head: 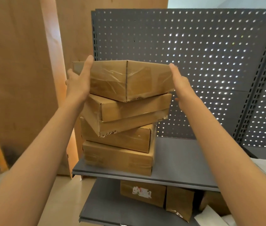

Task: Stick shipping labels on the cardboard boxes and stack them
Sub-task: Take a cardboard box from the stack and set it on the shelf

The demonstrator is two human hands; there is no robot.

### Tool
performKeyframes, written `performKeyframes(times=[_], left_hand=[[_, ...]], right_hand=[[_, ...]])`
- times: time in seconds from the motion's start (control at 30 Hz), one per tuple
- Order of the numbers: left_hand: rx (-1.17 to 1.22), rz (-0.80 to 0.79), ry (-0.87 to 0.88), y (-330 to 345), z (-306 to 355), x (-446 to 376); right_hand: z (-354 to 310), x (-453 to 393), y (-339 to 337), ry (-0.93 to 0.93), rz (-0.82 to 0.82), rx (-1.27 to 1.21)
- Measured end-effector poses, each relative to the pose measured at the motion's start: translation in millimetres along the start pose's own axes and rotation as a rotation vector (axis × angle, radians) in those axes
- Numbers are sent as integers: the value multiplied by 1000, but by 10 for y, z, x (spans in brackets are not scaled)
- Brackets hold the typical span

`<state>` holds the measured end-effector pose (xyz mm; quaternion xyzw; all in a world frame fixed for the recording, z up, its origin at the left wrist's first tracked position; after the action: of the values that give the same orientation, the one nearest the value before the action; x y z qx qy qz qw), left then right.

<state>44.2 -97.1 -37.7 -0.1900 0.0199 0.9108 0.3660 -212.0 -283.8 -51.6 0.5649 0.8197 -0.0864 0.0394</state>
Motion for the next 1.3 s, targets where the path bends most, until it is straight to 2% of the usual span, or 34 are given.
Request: performKeyframes(times=[0.07,0.13,0.23,0.5,0.6,0.9,1.03,1.3], left_hand=[[-28,21,60,35,77,33],[-5,-46,93,179,171,50],[-50,-136,48,405,193,87],[-44,-88,60,449,181,38],[9,-132,98,460,244,49],[58,-248,248,565,560,310],[165,-263,329,637,701,431],[235,-428,424,1178,805,698]], right_hand=[[8,-104,30,1,-41,-33],[7,-202,59,-9,-69,-62],[28,-331,41,0,-37,-96],[59,-519,15,-21,-48,-157],[47,-484,-43,-31,-15,-188],[-187,-140,-336,-155,52,-293],[-245,104,-564,-213,110,-298],[-167,666,-1272,-234,259,-277]])
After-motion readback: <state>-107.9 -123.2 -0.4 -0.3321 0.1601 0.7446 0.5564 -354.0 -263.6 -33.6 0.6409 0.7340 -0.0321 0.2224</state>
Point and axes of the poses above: each hand's wrist, its own x-axis away from the middle knuckle, its own y-axis out of the palm, z = x × y, the point moved 10 cm from there along -x, towards the middle knuckle, and after that the axes turned 11 degrees about -z, right-handed, at the moved point
